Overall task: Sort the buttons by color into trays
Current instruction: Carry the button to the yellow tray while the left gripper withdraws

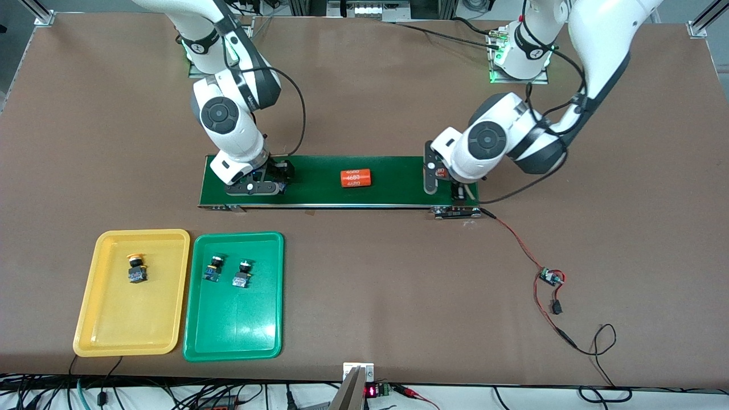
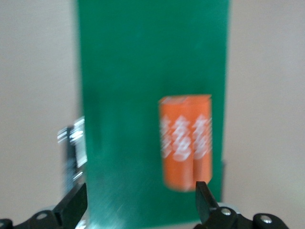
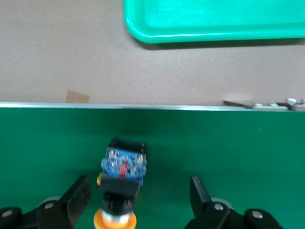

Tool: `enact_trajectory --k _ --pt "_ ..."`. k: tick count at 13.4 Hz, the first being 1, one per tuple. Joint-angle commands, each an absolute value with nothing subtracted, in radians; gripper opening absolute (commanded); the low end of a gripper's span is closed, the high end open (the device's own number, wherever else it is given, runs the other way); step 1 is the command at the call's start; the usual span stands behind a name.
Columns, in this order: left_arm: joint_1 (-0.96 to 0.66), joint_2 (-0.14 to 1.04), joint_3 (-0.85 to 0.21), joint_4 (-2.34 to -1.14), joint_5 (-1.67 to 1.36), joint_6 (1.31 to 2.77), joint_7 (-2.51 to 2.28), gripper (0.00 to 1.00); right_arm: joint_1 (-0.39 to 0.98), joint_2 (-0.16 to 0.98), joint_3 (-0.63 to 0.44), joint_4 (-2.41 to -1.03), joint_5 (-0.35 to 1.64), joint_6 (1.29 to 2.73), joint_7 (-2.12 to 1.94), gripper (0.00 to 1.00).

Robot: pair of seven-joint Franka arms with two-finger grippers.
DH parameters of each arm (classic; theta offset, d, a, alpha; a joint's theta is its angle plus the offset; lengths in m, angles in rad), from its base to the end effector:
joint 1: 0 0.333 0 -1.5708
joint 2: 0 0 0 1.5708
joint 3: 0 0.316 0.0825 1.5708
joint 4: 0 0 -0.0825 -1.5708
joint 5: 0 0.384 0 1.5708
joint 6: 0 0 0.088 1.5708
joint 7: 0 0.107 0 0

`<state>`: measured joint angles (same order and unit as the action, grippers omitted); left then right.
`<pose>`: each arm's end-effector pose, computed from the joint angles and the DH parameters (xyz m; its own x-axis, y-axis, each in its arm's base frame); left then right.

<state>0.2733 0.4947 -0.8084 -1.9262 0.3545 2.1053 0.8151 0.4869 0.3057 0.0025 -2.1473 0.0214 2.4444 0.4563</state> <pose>0.5371 -0.2717 0.2900 0.0477 -0.9983 -0.0328 -0.9881 -0.0519 0.1445 0.5018 0.2673 0.2577 0.9998 0.0166 -0.0142 0.0165 -0.9998 -0.0090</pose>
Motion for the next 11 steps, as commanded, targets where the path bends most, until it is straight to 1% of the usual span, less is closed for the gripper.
enact_trajectory --k 1,3,5,6,7,9,10,11 --pt "0.333 0.411 -0.752 -1.869 0.353 2.089 0.880 1.00 0.491 0.360 -0.005 -2.131 0.020 2.500 0.462 0.56" --pt "0.328 0.394 -0.684 -1.809 0.353 2.094 0.873 1.00 0.485 0.360 -0.006 -2.128 0.018 2.500 0.460 0.38" --pt "0.327 0.384 -0.631 -1.790 0.341 2.092 0.833 1.00 0.476 0.357 -0.012 -2.102 0.018 2.485 0.439 0.21" --pt "0.319 0.385 -0.588 -1.778 0.316 2.094 0.781 1.00 0.463 0.348 -0.015 -2.074 0.018 2.436 0.436 0.19" --pt "0.307 0.393 -0.547 -1.741 0.293 2.092 0.723 1.00 0.448 0.348 -0.015 -2.012 0.015 2.360 0.433 0.19" --pt "0.301 0.411 -0.499 -1.663 0.278 2.086 0.623 1.00 0.419 0.357 -0.015 -1.858 0.014 2.200 0.416 0.19" --pt "0.289 0.422 -0.471 -1.625 0.278 2.085 0.576 1.00 0.394 0.357 -0.015 -1.803 0.014 2.159 0.376 0.19" --pt "0.256 0.426 -0.422 -1.603 0.278 2.083 0.516 1.00 0.367 0.360 -0.015 -1.761 0.012 2.137 0.335 0.19"
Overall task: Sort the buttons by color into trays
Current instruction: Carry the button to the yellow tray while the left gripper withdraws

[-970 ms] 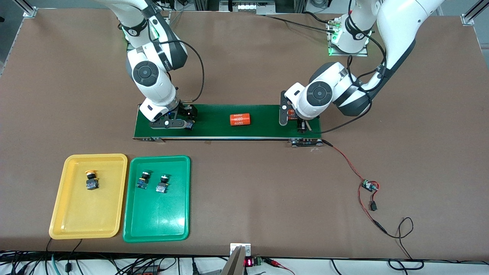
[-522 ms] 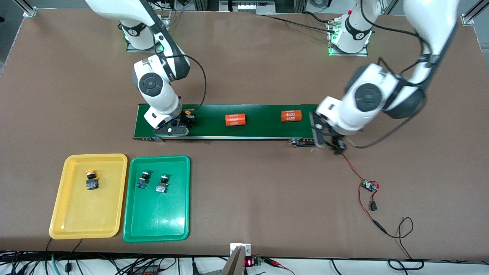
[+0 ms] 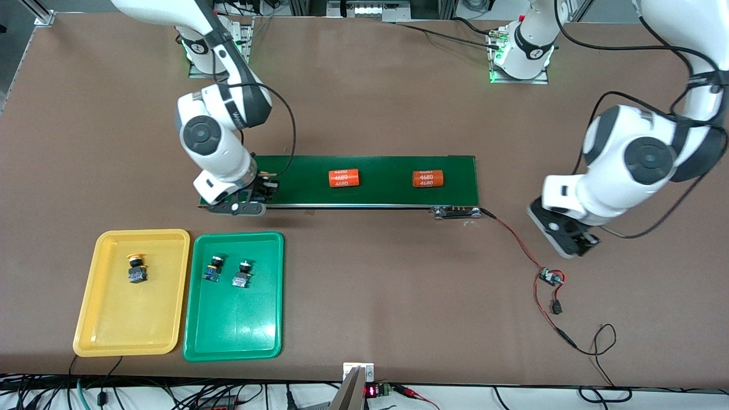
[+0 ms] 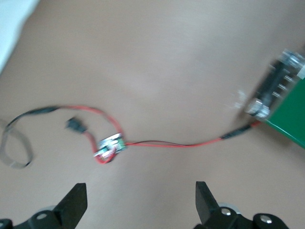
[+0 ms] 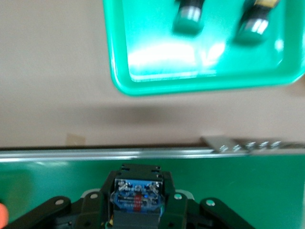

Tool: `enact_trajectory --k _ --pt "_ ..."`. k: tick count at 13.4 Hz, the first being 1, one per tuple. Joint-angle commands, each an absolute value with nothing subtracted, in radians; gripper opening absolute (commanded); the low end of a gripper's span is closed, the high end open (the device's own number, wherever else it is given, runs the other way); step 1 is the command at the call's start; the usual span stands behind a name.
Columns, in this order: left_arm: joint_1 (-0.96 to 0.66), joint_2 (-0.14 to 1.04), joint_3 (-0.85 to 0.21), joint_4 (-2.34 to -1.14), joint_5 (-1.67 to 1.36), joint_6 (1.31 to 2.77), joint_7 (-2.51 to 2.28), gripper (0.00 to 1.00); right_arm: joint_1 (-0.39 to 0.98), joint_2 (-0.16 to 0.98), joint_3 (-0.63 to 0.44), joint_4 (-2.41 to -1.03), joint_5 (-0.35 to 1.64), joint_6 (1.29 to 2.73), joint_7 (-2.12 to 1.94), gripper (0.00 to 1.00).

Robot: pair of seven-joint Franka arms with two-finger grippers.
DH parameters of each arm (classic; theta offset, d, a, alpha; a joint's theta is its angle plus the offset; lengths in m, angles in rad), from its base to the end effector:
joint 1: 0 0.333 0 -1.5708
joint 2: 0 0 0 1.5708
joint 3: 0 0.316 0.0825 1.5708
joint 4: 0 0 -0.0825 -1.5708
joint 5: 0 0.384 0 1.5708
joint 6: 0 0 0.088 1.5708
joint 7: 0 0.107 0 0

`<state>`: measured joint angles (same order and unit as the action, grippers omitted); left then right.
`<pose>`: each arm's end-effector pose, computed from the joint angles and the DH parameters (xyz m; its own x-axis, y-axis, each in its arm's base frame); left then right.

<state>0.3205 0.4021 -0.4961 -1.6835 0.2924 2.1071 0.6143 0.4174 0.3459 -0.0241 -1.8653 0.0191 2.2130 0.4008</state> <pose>0.6604 -0.0680 0.3966 0.6286 -0.7775 0.0169 -0.7725 -0.6267 -0.1026 0.5815 0.2429 0.3322 0.9998 -0.0175 -0.0010 -0.0175 -0.9998 -0.0073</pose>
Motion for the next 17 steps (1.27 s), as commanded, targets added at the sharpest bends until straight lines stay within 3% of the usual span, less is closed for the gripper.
enact_trajectory --k 1,2,6,9,13,17 --pt "0.224 0.420 -0.349 -1.597 0.269 2.083 0.429 1.00 0.330 0.379 -0.015 -1.731 0.012 2.131 0.301 0.19" --pt "0.177 0.367 -0.202 -1.598 0.124 2.060 0.256 1.00 0.248 0.438 -0.015 -1.676 -0.023 2.132 0.191 0.19" --pt "0.050 0.307 0.067 -1.598 -0.051 1.987 0.040 1.00 0.141 0.576 -0.015 -1.559 -0.037 2.144 0.096 0.19" --pt "0.047 0.284 0.083 -1.525 -0.084 1.925 0.000 1.00 0.078 0.664 -0.015 -1.474 -0.035 2.148 0.025 0.19" --pt "0.047 0.258 0.075 -1.436 -0.074 1.702 -0.023 1.00 0.020 0.729 -0.015 -1.454 -0.037 2.259 -0.049 0.19" --pt "0.038 0.184 0.068 -1.494 -0.069 1.692 -0.081 1.00 0.012 0.750 -0.017 -1.454 -0.037 2.273 -0.058 0.20"
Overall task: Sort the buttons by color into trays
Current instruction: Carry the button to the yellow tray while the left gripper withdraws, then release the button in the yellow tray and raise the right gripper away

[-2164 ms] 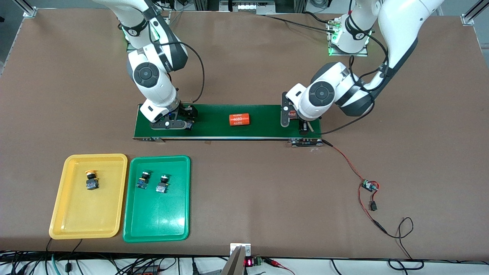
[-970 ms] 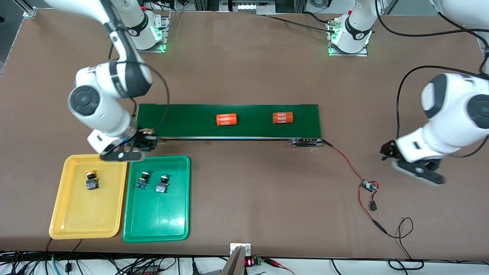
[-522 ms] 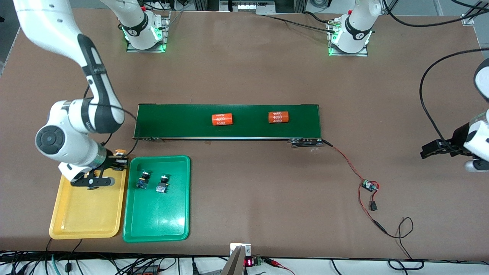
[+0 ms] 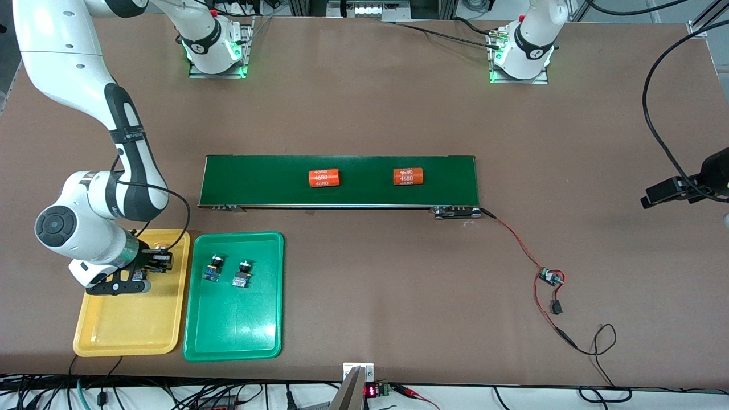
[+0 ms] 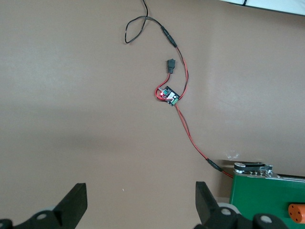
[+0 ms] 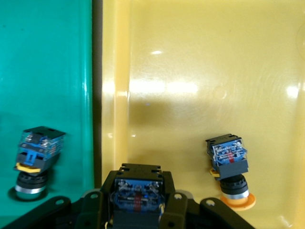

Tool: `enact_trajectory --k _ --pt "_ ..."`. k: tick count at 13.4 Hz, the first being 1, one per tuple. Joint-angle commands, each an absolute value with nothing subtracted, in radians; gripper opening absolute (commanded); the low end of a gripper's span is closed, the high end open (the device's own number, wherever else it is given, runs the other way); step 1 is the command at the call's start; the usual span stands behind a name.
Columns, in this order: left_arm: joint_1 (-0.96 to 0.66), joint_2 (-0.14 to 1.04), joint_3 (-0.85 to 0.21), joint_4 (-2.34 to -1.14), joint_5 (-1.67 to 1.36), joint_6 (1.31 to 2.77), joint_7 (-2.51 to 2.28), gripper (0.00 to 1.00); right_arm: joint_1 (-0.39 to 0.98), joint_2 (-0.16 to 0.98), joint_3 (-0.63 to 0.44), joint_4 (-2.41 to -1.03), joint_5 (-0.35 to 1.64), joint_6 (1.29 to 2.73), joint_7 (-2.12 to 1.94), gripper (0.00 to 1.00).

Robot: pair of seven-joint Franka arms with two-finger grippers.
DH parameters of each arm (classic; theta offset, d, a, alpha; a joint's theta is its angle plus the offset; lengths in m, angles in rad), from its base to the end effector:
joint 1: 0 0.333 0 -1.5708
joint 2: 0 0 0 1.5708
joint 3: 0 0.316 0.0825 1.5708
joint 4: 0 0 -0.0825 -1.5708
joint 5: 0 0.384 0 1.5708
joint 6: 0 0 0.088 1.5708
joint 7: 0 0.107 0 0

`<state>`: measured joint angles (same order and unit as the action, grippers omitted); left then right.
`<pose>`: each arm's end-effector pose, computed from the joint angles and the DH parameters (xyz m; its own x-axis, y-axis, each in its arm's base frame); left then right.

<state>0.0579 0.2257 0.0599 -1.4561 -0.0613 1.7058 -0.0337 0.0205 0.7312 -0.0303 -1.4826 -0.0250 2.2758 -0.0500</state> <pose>0.6291 0.0647 0.5574 0.9873 0.1572 0.0226 0.1560 -0.9866 0.0483 0.7237 -0.0038 0.2478 0.9961 0.0653 0.0596 0.0628 -0.9971 0.0433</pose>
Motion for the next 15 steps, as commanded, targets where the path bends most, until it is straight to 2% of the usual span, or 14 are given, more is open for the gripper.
enact_trajectory --k 1,2,3,5,8,9,10,11,15 --pt "0.037 0.167 0.066 -1.517 -0.069 1.698 -0.127 1.00 0.011 0.756 -0.017 -1.454 -0.037 2.278 -0.058 0.24" --pt "0.037 0.164 0.066 -1.523 -0.069 1.698 -0.138 1.00 0.008 0.761 -0.015 -1.454 -0.038 2.295 -0.058 0.26" --pt "0.037 0.164 0.066 -1.522 -0.069 1.698 -0.132 1.00 0.008 0.762 -0.015 -1.454 -0.038 2.302 -0.060 0.40" --pt "0.040 0.170 0.067 -1.508 -0.069 1.700 -0.123 1.00 0.006 0.770 -0.017 -1.454 -0.038 2.304 -0.060 0.53" --pt "0.046 0.166 0.074 -1.482 -0.071 1.692 -0.097 1.00 -0.006 0.772 -0.017 -1.454 -0.038 2.306 -0.060 0.59" --pt "0.049 0.164 0.077 -1.461 -0.071 1.689 -0.081 1.00 -0.006 0.773 -0.017 -1.454 -0.038 2.306 -0.060 0.67" --pt "0.052 0.163 0.078 -1.456 -0.077 1.674 -0.049 1.00 -0.006 0.773 -0.017 -1.454 -0.037 2.306 -0.060 0.94" --pt "0.052 0.157 0.069 -1.453 -0.072 1.652 -0.046 1.00 -0.008 0.772 -0.017 -1.454 -0.035 2.306 -0.060 1.00" --pt "0.052 0.115 0.068 -1.494 -0.060 1.648 -0.017 1.00 0.003 0.736 -0.014 -1.433 -0.023 2.290 -0.052 1.00"
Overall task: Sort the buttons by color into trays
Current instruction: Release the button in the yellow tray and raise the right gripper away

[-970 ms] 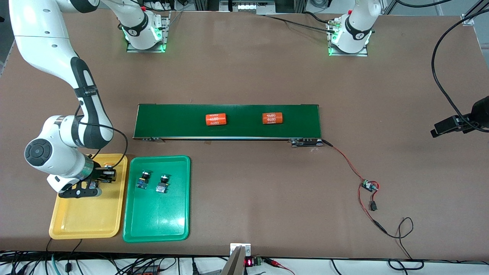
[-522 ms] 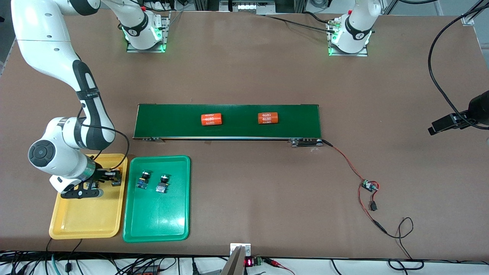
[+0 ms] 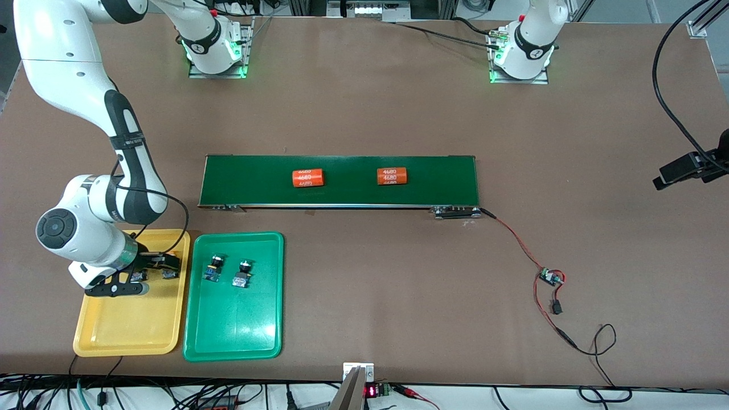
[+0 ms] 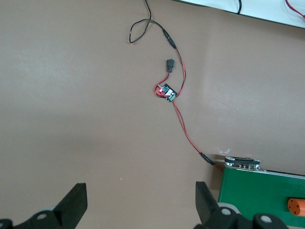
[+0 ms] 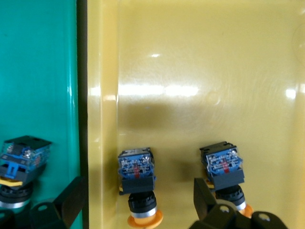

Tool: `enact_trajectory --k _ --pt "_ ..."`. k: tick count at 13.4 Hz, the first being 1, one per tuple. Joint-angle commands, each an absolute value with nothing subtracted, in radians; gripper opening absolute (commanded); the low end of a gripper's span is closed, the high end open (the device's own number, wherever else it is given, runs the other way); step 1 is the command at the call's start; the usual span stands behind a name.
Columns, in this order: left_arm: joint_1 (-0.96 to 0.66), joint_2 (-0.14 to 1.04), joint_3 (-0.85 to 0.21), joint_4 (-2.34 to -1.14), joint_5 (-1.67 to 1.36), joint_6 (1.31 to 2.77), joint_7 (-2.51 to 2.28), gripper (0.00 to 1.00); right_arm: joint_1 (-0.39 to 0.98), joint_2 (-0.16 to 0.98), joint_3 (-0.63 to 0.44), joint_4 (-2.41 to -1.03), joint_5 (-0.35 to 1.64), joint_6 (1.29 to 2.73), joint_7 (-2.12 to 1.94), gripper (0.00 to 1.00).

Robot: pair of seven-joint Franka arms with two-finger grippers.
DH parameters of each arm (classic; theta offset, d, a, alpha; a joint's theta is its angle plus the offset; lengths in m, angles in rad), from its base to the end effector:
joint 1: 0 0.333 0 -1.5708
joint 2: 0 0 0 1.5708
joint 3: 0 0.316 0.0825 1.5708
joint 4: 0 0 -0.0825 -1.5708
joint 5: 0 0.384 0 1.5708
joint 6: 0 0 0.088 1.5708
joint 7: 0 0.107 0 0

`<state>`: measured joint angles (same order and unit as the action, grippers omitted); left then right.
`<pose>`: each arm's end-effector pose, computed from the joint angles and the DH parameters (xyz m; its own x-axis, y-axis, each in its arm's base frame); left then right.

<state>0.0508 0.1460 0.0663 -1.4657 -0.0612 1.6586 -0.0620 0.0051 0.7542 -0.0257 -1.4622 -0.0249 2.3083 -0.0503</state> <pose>0.6044 0.0620 0.5979 0.9823 0.1821 0.0438 0.1797 -0.9822 0.0543 0.7302 -0.0120 0.2433 0.9945 0.0550 0.0895 0.0514 -0.9978 0.0420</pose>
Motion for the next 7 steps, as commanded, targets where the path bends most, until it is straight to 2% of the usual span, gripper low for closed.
enact_trajectory --k 1,5,7 --pt "0.051 0.104 0.066 -1.505 -0.058 1.647 -0.002 1.00 0.003 0.709 -0.014 -1.433 -0.021 2.270 -0.052 1.00" --pt "0.049 0.031 0.066 -1.606 -0.058 1.652 0.003 1.00 0.003 0.580 -0.008 -1.358 -0.025 1.934 -0.061 1.00" --pt "0.051 0.020 0.057 -1.624 -0.060 1.654 0.002 1.00 -0.006 0.481 -0.012 -1.341 -0.021 1.782 -0.089 1.00"
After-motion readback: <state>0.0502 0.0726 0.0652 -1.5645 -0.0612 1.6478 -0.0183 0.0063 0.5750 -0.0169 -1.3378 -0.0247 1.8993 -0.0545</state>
